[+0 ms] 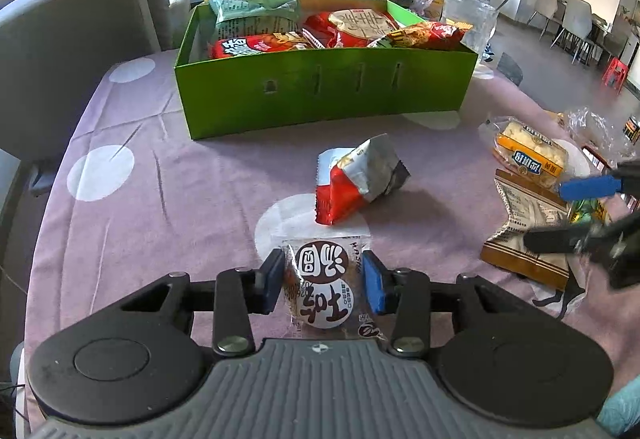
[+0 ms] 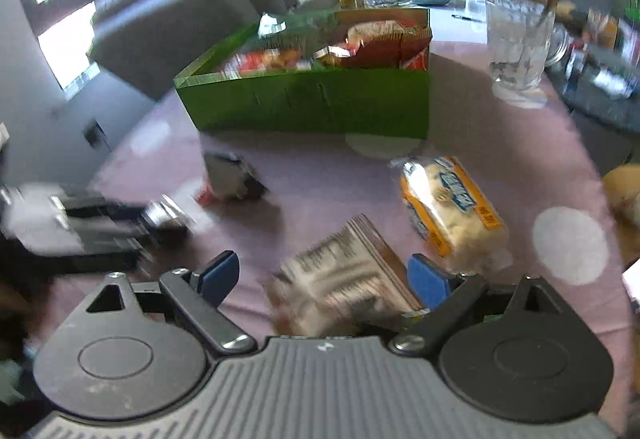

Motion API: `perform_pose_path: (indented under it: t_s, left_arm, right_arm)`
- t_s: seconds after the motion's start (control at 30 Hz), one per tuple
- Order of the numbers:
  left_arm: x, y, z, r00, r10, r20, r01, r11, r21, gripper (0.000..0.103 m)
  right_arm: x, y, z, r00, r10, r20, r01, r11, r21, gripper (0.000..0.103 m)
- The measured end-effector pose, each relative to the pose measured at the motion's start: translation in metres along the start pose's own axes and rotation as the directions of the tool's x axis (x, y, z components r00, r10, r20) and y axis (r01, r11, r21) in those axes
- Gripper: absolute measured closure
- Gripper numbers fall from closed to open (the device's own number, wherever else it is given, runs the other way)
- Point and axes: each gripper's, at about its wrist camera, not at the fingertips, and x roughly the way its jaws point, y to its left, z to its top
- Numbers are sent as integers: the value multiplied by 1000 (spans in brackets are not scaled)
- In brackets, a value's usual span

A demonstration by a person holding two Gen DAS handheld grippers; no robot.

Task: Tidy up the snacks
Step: 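Lift the cookie pack with the left gripper while the right gripper grasps the beige pastry bag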

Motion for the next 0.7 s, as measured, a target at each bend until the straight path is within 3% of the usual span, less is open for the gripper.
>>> perform_pose_path:
  t_s: [0.07, 0.2, 0.37, 0.5, 0.7]
  left_arm:
    - [-1, 1, 0, 1000, 1, 2, -1, 1000, -4, 64]
    - [-2, 2, 1, 1000, 5, 4, -5, 1000, -8, 64]
    - [0, 2, -1, 1000, 6, 5, -6, 1000, -3, 64]
    - [-2, 4, 0, 1000, 0, 7, 0, 1000, -9, 64]
    - [-2, 4, -1, 1000, 3, 11, -3, 1000, -9, 64]
  right_arm:
    - [4, 2, -4, 999, -27, -29, 27, 1000, -15, 36]
    - [-1, 3, -9, 998, -9, -56, 9, 1000, 6, 36]
    - [-3, 3, -9, 992, 53, -113, -44, 996, 83, 34]
    - [7, 5, -10, 985, 46, -168, -23, 991, 135, 33]
    - [17, 2, 1, 990, 36, -133, -9, 980, 196, 33]
